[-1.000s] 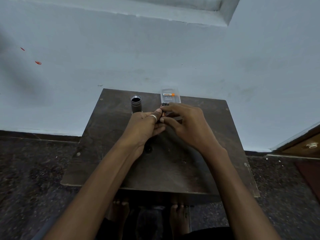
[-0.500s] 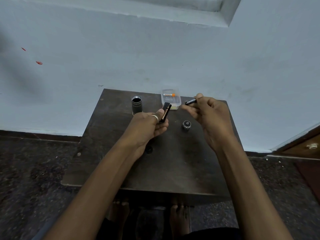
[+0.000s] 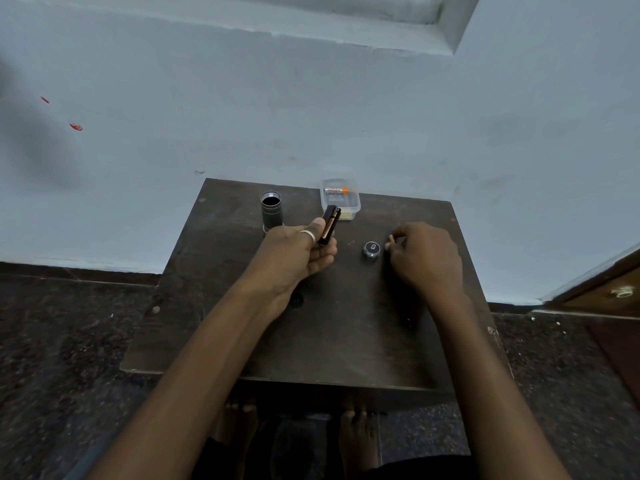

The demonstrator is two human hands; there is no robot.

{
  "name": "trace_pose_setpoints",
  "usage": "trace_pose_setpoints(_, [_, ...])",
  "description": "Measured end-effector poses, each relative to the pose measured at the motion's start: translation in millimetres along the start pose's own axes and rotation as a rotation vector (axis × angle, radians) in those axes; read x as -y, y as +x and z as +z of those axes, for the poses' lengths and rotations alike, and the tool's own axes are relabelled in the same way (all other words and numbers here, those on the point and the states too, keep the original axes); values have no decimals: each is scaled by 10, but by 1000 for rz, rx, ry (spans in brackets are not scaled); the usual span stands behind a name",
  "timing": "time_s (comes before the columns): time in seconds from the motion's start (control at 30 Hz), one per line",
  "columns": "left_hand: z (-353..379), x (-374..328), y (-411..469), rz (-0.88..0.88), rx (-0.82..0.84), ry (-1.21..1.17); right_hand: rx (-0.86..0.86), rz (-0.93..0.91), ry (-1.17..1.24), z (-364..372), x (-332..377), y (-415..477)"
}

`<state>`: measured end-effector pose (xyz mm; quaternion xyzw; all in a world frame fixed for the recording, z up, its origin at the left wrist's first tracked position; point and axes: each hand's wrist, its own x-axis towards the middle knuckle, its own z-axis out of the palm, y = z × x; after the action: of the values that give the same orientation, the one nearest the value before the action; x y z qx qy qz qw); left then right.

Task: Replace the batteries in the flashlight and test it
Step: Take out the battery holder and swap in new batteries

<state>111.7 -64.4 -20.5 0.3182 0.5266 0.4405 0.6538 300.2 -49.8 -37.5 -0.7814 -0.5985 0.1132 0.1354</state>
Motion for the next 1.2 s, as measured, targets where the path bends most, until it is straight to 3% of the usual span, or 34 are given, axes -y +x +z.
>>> trace_pose_setpoints(0.2, [-9,-4,-14,-4,9,1,-39,-27,53,42,9,54])
trace_pose_setpoints(0.4, [7,-4,-12,-3,5,-22,-273,-169,264,-34,107,-4])
trace_pose_setpoints(0.47, [11,-7,-14,5,11,-31,-236,-271,401,-80,208,-49])
trace_pose_setpoints(0.6, [13,-6,-14,21,45,-61,41,-371,595,-53,316,-95])
trace_pose_setpoints(0.67, [3,-8,-13,11,64,-63,95,-414,649,-32,337,-102])
trace_pose_setpoints(1.0, [-7,2,19,68,75,-46,-55,-566,625,16,404,-154])
trace_pose_setpoints(1.2, [-7,-19,16,75,73,-84,-51,-509,723,35,415,-136])
